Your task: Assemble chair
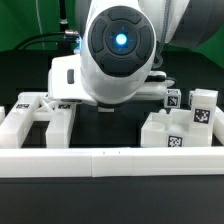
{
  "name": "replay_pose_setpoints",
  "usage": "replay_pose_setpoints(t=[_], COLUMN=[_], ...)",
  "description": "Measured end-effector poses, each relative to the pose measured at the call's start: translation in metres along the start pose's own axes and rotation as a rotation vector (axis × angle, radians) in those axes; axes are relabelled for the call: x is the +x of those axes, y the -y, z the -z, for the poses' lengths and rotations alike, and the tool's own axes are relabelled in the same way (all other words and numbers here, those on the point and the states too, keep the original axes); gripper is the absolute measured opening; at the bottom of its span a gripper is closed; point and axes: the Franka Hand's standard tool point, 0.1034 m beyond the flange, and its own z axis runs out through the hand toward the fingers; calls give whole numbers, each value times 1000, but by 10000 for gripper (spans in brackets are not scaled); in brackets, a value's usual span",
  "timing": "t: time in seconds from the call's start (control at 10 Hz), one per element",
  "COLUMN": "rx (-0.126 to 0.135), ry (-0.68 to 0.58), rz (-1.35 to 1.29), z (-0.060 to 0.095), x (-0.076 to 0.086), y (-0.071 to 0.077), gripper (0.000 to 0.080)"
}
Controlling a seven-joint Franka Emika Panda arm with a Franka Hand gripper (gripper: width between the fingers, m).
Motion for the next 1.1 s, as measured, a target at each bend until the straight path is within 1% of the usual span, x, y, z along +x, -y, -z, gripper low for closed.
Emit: replay_pose_setpoints(t=[0.1,0.4,0.6,0.7,0.9,1.0,1.1], rx=[-2,-3,-3,-3,-4,4,22], ry=[-3,-3,-5,-12,-37,-55,-90], rz=[-1,-6,-6,-4,4,2,1], z=[-4,-4,-2,1,15,25,42], x=[2,2,2,2,5,6,9], y=[0,3,3,3,3,1,1], gripper=[649,639,281,281,285,285,285])
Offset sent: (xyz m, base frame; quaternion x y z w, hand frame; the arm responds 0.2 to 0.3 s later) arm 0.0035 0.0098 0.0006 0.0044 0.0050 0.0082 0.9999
